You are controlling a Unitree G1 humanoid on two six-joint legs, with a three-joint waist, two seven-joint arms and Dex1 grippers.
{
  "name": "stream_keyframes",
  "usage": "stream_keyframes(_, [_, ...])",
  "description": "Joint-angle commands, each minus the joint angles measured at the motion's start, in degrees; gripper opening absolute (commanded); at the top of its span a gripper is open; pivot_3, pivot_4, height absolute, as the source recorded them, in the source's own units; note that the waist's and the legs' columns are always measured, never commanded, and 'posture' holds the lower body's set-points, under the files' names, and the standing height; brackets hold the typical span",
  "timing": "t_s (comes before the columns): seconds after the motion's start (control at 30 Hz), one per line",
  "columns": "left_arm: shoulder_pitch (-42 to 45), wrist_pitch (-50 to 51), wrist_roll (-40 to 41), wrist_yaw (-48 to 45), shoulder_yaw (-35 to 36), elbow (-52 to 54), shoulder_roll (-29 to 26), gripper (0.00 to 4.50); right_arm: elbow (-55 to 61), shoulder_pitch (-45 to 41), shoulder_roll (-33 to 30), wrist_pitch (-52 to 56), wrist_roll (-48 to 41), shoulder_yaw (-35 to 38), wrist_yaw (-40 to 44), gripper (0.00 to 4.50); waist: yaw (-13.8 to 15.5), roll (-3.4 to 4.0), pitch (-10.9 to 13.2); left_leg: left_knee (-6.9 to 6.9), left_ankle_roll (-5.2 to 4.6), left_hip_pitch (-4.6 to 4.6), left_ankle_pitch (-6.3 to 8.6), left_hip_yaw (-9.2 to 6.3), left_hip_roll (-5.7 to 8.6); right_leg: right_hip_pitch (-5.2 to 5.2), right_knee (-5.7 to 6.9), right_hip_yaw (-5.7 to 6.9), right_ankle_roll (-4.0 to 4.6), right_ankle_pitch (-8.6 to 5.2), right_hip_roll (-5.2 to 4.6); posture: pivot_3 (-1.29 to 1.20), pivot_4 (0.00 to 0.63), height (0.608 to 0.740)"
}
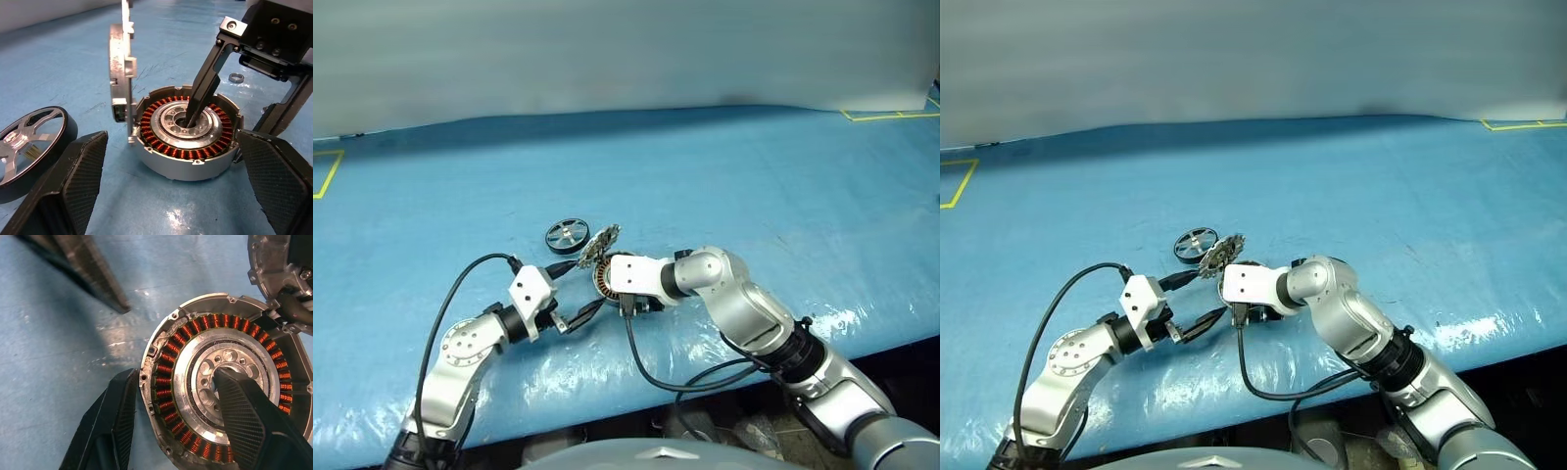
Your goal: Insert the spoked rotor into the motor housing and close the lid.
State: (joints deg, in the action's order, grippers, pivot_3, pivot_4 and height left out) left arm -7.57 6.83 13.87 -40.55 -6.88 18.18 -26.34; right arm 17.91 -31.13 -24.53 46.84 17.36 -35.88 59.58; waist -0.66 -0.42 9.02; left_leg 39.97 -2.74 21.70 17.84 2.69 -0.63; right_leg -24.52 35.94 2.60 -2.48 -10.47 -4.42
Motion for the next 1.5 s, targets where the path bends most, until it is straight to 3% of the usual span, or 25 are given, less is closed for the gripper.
stream_keyframes(0.03, [0.34, -0.98, -0.08, 0.01, -0.15, 0.7, 0.32, 4.5, 0.43, -1.53, -0.08, 1.09, -0.4, 1.25, -1.91, 2.97, 0.05, 0.0, 0.0, 0.0, 0.0, 0.0, 0.0, 0.0, 0.0, 0.0, 0.0, 0.0, 0.0, 0.0, 0.0, 0.0, 0.15, 0.74])
stream_keyframes(0.2, [0.09, -0.78, -0.16, 0.09, -0.35, 0.88, 0.32, 4.5, 0.08, -2.59, -1.14, 3.74, -0.53, 0.05, -2.26, 4.42, 0.04, 0.0, 0.0, 0.0, -0.02, 0.01, 0.01, 0.0, 0.01, 0.0, -0.02, 0.0, 0.0, 0.0, -0.01, 0.0, 0.15, 0.74])
stream_keyframes(0.6, [0.46, -0.71, -0.77, -0.06, -1.11, 0.56, 0.31, 4.5, 1.25, -2.75, -3.21, 4.57, -1.84, -1.68, -3.09, 4.47, 0.03, 0.0, 0.0, 0.0, -0.02, 0.01, 0.01, -0.02, 0.01, 0.01, -0.02, 0.01, 0.0, 0.0, -0.01, 0.0, 0.15, 0.74])
stream_keyframes(0.73, [0.65, -0.69, -0.93, -0.08, -1.31, 0.44, 0.41, 4.5, 1.39, -2.38, -4.46, 2.45, -2.48, -2.65, -2.43, 3.59, 0.04, 0.0, 0.0, 0.0, -0.03, 0.01, 0.02, -0.02, 0.02, 0.01, -0.02, 0.01, -0.01, 0.0, -0.01, 0.0, 0.15, 0.74])
stream_keyframes(0.83, [0.68, -0.73, -1.23, 0.03, -1.3, 0.34, 0.54, 4.5, 0.83, -2.54, -4.6, 1.54, -2.1, -2.93, -3.12, 2.58, 0.06, 0.0, 0.0, 0.0, -0.04, 0.01, 0.02, -0.02, 0.02, 0.01, -0.03, 0.01, -0.01, 0.0, -0.02, 0.0, 0.15, 0.74])
stream_keyframes(1.0, [0.45, -0.64, -1.35, 0.19, -1.37, 0.4, 0.75, 4.5, 1.81, -1.58, -2.43, 5.62, -5.12, -0.83, -3.62, 2.58, 0.01, -0.01, 0.0, 0.0, -0.05, 0.01, 0.03, -0.01, 0.01, 0.01, -0.04, 0.0, -0.02, 0.0, -0.02, 0.0, 0.15, 0.74])
stream_keyframes(1.17, [0.27, -0.51, -1.17, 0.1, -1.45, 0.31, 0.78, 4.5, 1.02, -3.56, 4.05, 22.17, -5.92, 3.04, -10.5, 2.58, 0.01, 0.0, 0.0, 0.0, -0.04, 0.01, 0.03, -0.02, -0.02, 0.01, -0.01, 0.02, -0.03, 0.01, -0.01, 0.0, 0.15, 0.74])
stream_keyframes(1.37, [0.43, -0.4, -1.0, -0.27, -1.82, 0.15, 0.81, 4.5, 3.96, -6.3, 4.53, 33.38, -8.76, 2.24, -14.89, 2.58, 0.19, 0.0, 0.0, 0.0, -0.06, 0.02, 0.03, -0.07, 0.08, 0.02, -0.02, 0.05, 0.0, 0.0, -0.12, 0.0, 0.15, 0.74])
stream_keyframes(1.5, [0.75, -0.41, -1.4, -0.36, -2.21, -0.05, 0.78, 4.5, 7.08, -6.36, 2.54, 35.08, -12.04, 0.07, -16.44, 2.58, 0.04, 0.0, 0.0, -0.01, -0.08, 0.07, 0.05, -0.08, 0.07, -0.02, -0.03, 0.09, 0.0, 0.0, -0.12, 0.0, 0.15, 0.74])
